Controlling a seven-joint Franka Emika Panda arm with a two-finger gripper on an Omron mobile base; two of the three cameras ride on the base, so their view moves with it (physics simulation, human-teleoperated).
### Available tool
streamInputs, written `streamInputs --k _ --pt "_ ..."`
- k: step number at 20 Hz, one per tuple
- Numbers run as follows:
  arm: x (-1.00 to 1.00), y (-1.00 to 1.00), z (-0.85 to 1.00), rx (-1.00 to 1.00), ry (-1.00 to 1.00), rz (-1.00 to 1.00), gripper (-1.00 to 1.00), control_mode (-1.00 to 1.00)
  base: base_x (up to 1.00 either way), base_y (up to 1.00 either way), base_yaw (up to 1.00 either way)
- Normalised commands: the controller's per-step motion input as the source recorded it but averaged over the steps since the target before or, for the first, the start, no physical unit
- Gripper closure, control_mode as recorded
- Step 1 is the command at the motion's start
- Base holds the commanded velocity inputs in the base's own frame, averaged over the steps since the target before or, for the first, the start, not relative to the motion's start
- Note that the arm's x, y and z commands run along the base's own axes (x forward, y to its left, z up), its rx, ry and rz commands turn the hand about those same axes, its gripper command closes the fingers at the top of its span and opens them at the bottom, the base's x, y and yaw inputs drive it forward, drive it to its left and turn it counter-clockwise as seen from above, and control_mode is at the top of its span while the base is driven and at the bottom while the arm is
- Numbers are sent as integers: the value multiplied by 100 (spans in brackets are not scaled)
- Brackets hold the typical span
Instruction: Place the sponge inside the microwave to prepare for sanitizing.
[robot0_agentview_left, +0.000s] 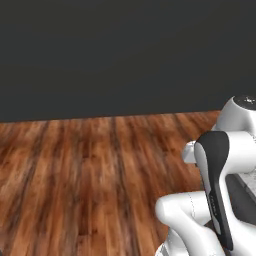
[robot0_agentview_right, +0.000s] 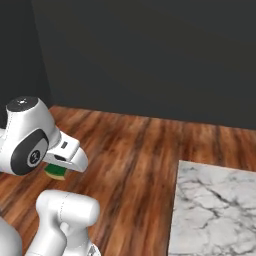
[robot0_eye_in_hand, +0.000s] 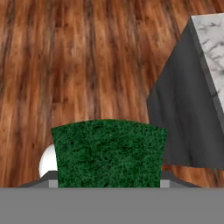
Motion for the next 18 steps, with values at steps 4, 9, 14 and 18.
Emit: streamInputs --k 4,9,14,18 --pt "0 0 0 0 0 0 100 100 99 25 -8" --pt "0 0 0 0 0 0 100 100 97 29 -7" --pt "0 0 0 0 0 0 100 100 40 68 16" --pt "0 0 0 0 0 0 100 100 20 70 36"
